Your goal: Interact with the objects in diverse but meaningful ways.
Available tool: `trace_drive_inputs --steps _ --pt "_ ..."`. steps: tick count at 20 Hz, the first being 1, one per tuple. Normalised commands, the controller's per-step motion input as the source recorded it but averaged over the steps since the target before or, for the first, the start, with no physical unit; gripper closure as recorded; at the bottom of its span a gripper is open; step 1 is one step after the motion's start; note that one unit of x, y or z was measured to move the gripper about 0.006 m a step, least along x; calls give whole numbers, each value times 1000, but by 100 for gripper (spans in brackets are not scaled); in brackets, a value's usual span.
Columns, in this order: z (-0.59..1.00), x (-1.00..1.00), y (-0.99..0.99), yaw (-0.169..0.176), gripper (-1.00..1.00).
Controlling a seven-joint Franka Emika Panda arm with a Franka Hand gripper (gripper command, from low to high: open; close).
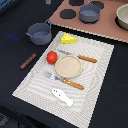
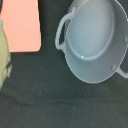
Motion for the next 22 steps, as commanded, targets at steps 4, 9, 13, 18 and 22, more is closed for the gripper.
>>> trace_drive_inputs --steps 4,9,13,18,22 --pt "-289 361 -45 -20 -100" --pt "-299 405 -1 -18 -100" --pt "-328 521 0 -21 -100" --pt "-389 389 -6 -23 -100" --pt "-391 302 0 -18 -100"
